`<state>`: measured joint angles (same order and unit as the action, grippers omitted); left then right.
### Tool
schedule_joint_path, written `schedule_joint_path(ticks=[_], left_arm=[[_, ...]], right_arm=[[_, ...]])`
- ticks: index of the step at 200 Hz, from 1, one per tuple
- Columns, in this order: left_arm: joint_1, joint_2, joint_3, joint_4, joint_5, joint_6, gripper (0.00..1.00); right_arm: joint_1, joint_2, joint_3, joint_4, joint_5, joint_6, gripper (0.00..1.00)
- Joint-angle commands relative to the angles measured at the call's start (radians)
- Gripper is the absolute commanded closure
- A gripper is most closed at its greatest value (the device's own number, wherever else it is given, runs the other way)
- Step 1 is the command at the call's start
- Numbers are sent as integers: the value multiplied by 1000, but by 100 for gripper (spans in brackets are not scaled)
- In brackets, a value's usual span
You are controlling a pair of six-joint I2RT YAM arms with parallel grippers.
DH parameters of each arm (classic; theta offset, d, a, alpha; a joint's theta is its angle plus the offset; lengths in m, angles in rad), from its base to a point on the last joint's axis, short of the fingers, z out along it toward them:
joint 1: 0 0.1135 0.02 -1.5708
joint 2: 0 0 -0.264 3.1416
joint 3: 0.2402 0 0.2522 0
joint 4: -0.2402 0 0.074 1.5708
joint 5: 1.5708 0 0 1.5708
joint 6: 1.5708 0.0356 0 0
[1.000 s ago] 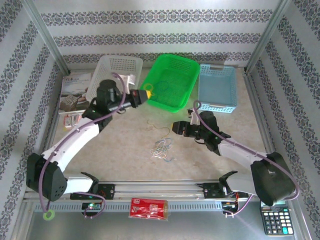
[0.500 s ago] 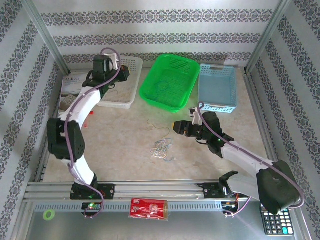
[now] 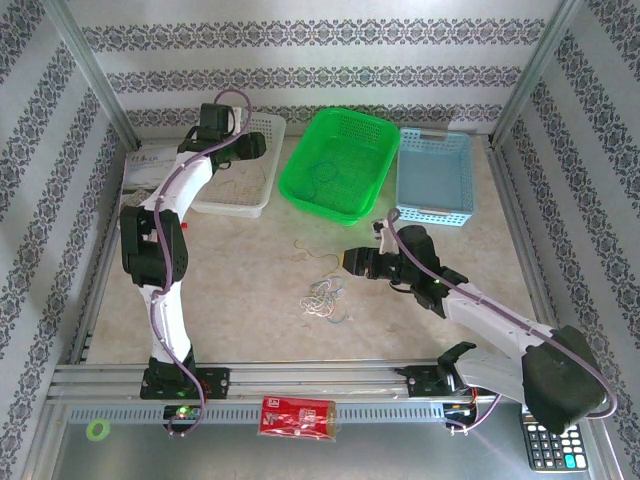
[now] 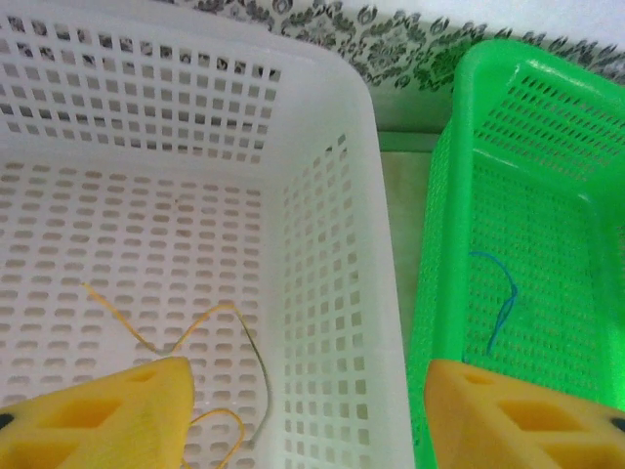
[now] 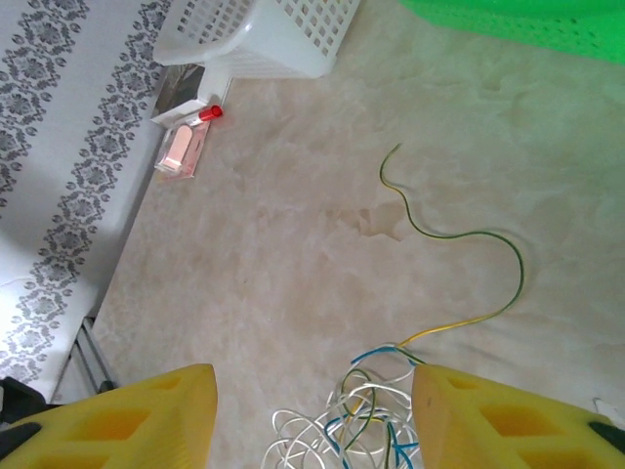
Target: Untangle the cables
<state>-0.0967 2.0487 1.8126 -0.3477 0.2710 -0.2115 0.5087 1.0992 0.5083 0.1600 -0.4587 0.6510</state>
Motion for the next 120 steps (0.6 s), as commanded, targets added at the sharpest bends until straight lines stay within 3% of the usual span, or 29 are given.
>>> schedule_joint_path(ticks=[1, 27, 41, 98, 120], left_arm=[[13, -67, 14, -38, 4, 26, 27], [12, -144, -59, -5, 59, 4, 13], [12, -197, -128, 38, 97, -23, 0], [-3, -466, -549, 342, 243, -282, 0], [-41, -579, -711, 411, 249, -358, 0]], right_arm=[[13, -12, 55, -59, 39, -61, 45], [17, 14, 98, -127, 71, -114, 45], [20, 35, 123, -160, 88, -141, 45], [41, 162, 220, -254, 156, -250, 45], [71, 228, 274, -292, 185, -301, 45]])
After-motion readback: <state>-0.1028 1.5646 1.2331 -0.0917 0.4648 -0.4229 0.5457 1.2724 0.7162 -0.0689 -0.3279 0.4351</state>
